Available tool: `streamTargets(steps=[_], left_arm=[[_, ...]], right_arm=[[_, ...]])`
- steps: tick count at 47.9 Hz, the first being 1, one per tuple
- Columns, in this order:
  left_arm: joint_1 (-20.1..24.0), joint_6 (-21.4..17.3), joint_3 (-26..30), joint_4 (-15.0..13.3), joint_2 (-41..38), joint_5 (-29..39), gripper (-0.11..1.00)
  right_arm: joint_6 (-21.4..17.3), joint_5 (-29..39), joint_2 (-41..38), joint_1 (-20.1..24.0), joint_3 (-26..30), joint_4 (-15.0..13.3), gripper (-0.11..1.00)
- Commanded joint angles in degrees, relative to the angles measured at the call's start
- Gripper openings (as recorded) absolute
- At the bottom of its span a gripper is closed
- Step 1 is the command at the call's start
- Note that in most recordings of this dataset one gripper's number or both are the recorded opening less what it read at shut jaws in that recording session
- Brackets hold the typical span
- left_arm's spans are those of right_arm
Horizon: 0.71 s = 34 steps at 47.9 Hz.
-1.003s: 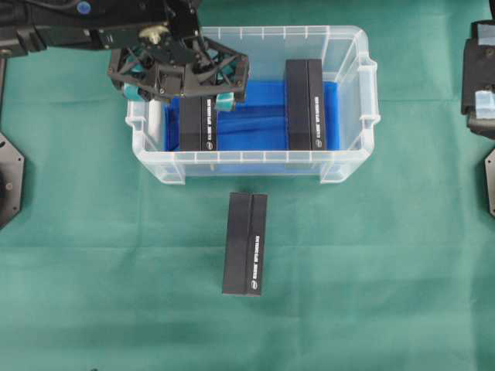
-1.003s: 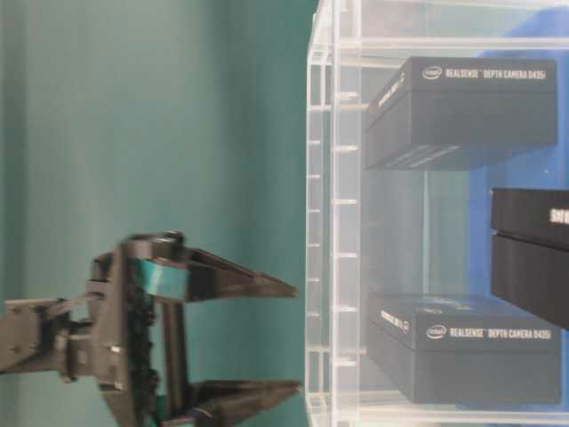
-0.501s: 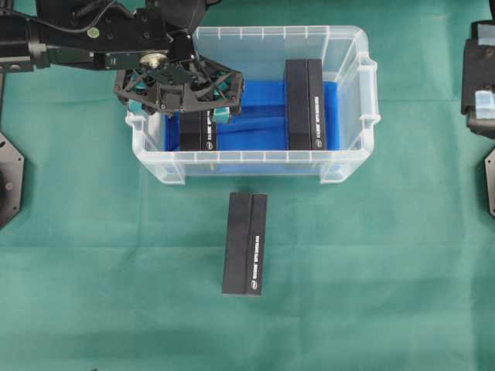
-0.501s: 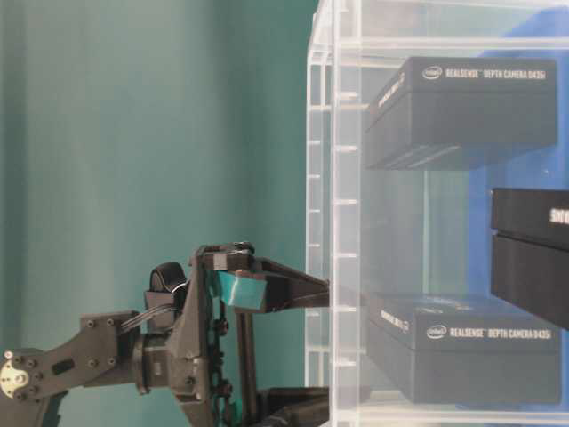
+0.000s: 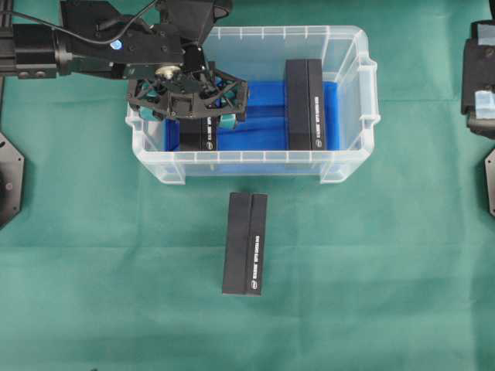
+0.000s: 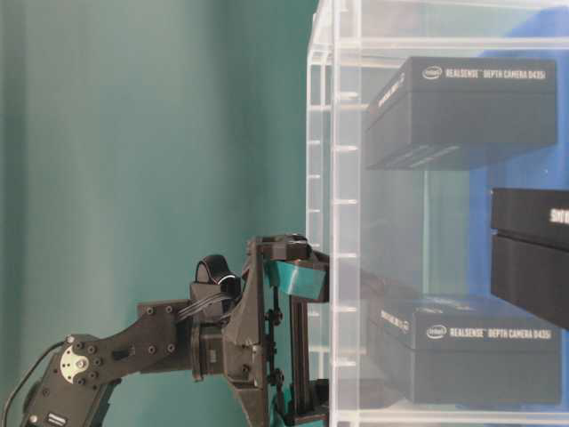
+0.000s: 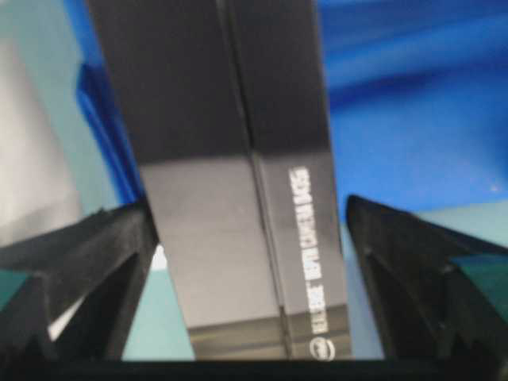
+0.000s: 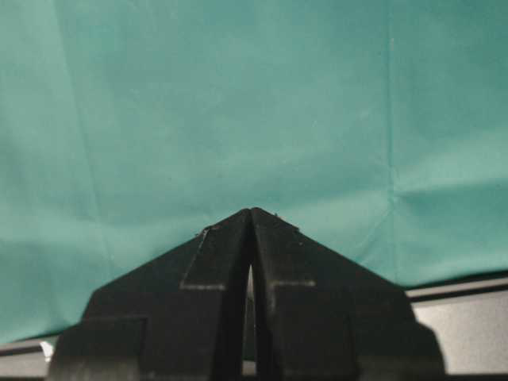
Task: Take the box out of the case with the left arm.
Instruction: 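Lower the left gripper around the left box and close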
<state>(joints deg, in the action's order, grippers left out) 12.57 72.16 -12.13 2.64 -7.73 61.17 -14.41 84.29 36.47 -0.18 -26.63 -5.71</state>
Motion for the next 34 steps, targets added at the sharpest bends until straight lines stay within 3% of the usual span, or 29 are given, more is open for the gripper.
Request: streamTargets(steps=[1, 21, 25, 30, 34], left_arm=[[0.6, -0.2, -0.4, 0.3, 0.4, -1.0, 0.98], [0.6, 1.3, -1.1, -0.3, 0.3, -2.2, 0.96], [0.4, 1.6, -1.0, -0.3, 0.4, -2.2, 0.85], [0.1, 1.6, -1.1, -0.3, 0.5, -3.2, 0.60], [-0.1, 1.7, -1.2, -0.3, 0.8, -4.0, 0.60]], right_arm=[[0.1, -0.3, 0.1, 0.0, 0.5, -0.1, 0.02], [0.1, -0.2, 0.1, 0.0, 0.4, -0.1, 0.02], [0.1, -0.2, 0.1, 0.0, 0.4, -0.1, 0.02], [0.1, -0.2, 0.1, -0.1, 0.4, -0.1, 0.02], [0.1, 0.0, 0.1, -0.1, 0.4, -0.1, 0.02]])
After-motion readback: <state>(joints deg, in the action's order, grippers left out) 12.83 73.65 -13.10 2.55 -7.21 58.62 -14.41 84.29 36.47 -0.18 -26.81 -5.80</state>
